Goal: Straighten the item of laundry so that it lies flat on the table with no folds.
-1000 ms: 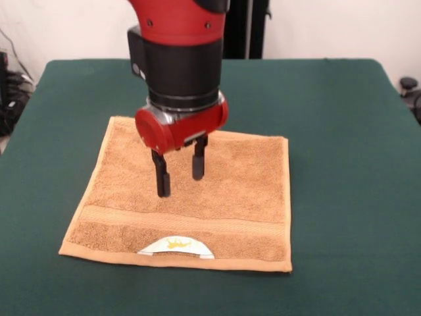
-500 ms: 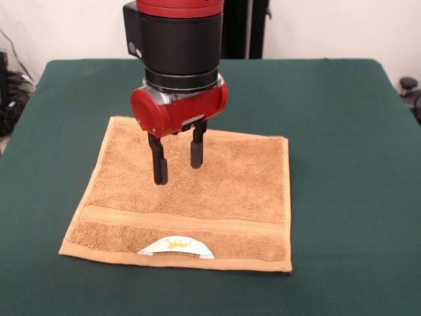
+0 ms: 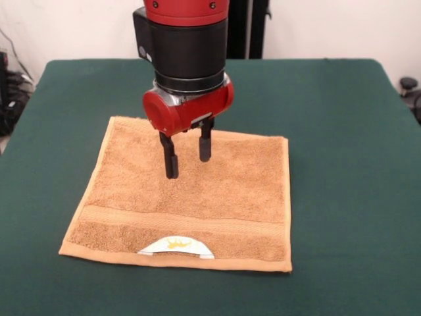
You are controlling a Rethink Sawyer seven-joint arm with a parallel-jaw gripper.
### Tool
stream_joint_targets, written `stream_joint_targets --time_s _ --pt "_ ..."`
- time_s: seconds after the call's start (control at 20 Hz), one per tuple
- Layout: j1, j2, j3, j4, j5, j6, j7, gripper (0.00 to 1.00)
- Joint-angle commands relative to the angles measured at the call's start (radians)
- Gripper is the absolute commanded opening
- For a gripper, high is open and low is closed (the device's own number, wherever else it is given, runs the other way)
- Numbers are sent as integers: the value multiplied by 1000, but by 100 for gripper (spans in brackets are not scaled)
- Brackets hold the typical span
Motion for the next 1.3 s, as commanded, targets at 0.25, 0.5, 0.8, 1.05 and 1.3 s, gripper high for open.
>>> stream_joint_targets --time_s 0.25,0.5,0.8,1.05,1.3 --pt "-30 -9 125 173 40 -67 62 100" --pt "-28 -28 128 180 27 -64 55 100" --pt "-23 -27 122 177 28 -52 67 100" --pt "-20 -27 114 174 26 -53 76 100" --pt "-19 -29 114 176 25 -51 73 100"
